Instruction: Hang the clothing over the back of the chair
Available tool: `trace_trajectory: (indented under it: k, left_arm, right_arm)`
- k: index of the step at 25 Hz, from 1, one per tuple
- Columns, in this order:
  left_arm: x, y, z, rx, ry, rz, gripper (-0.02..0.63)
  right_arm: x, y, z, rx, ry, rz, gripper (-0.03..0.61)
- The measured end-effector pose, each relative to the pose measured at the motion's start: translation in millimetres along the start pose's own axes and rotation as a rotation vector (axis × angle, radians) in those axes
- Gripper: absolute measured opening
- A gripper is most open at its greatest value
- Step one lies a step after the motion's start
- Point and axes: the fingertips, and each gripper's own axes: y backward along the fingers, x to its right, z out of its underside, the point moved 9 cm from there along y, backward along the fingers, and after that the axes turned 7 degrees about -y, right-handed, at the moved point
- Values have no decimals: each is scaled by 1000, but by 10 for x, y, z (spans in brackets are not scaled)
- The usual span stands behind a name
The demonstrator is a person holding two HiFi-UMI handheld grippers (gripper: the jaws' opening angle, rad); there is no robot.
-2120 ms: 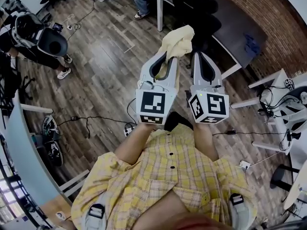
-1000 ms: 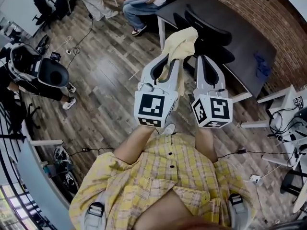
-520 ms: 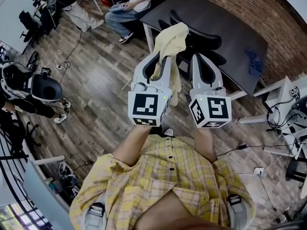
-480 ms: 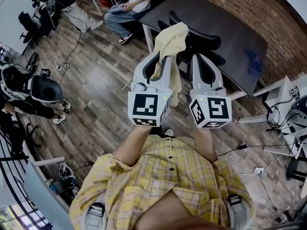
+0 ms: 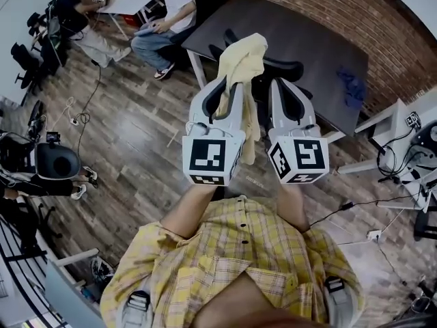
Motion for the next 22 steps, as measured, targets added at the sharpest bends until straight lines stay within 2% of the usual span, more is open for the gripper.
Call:
trace_trajectory:
  k: [14, 22]
  left_arm:
    - [-610, -807, -127, 88, -9, 167, 66]
    - [-966, -1271, -115, 101, 4, 247, 66]
  right_arm:
    - [129, -778, -120, 62, 28, 159, -3]
    - [134, -1254, -131, 42, 39, 231, -3]
